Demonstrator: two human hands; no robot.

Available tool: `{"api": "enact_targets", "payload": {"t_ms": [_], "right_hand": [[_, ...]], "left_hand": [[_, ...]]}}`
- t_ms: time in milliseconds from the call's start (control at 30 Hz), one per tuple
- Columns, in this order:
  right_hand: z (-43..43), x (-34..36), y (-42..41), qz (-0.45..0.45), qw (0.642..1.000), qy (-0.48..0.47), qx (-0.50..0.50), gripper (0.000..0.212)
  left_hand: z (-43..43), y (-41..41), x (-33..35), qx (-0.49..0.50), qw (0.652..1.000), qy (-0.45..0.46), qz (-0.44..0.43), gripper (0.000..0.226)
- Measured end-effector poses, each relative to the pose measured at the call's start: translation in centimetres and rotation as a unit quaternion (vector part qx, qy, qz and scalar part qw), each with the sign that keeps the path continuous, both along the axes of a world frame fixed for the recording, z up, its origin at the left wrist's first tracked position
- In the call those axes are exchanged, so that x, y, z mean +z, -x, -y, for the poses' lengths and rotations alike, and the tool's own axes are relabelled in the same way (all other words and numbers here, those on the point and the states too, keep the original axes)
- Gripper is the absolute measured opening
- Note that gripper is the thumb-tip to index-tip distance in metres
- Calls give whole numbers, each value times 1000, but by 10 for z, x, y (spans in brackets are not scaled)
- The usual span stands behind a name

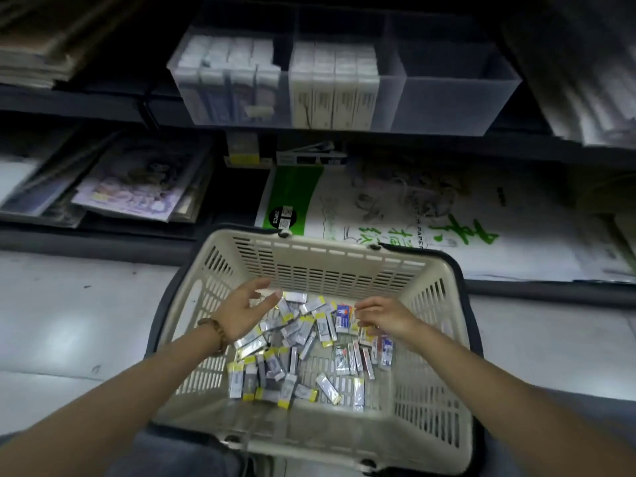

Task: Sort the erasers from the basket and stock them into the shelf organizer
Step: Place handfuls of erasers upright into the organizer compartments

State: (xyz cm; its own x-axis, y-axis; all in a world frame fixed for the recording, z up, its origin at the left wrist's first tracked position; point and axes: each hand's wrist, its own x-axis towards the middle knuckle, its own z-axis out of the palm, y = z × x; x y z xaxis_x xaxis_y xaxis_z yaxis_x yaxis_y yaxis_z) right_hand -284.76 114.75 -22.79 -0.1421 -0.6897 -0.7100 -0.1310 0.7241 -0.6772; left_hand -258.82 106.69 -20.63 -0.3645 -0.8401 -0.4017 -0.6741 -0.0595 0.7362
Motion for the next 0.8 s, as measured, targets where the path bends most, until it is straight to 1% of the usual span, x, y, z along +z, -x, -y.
{"api": "enact_targets", "payload": {"t_ms": [100,167,233,300,367,433,467,533,600,633,667,733,800], "right_hand": [[-16,-41,0,-26,997,-46,-51,28],[-22,-60,0,-44,997,-52,-47,28],[-23,-72,-6,-54,997,-44,-13,30],[-20,-81,-13,-53,997,-31,45,35],[-14,-91,-19,-49,994,-31,95,43],[-5,-98,-27,-53,992,-41,109,46],[-2,-102,-32,-53,992,-42,107,47],[3,-107,-45,-63,992,-41,101,49],[5,-113,-57,-92,992,-35,84,47],[5,-115,-60,-101,992,-33,62,44],[4,-118,-63,-104,993,-33,35,40],[3,-123,-67,-108,994,-29,-1,24],[4,-124,-72,-107,993,-24,-32,20]], "left_hand": [[-8,16,-46,51,995,-82,8,46],[-13,27,-71,63,991,-114,12,43],[-17,35,-94,78,986,-147,13,40],[-22,42,-114,87,981,-173,17,37],[-25,45,-127,107,975,-197,8,28],[-24,48,-136,120,974,-189,11,27],[-24,50,-140,114,977,-181,16,27],[-23,55,-145,90,982,-163,33,19],[-21,58,-148,97,982,-153,45,27],[-20,59,-150,110,981,-158,37,31],[-20,60,-153,123,978,-165,26,32],[-18,60,-156,136,973,-187,16,30],[-18,58,-160,126,972,-199,17,28]]}}
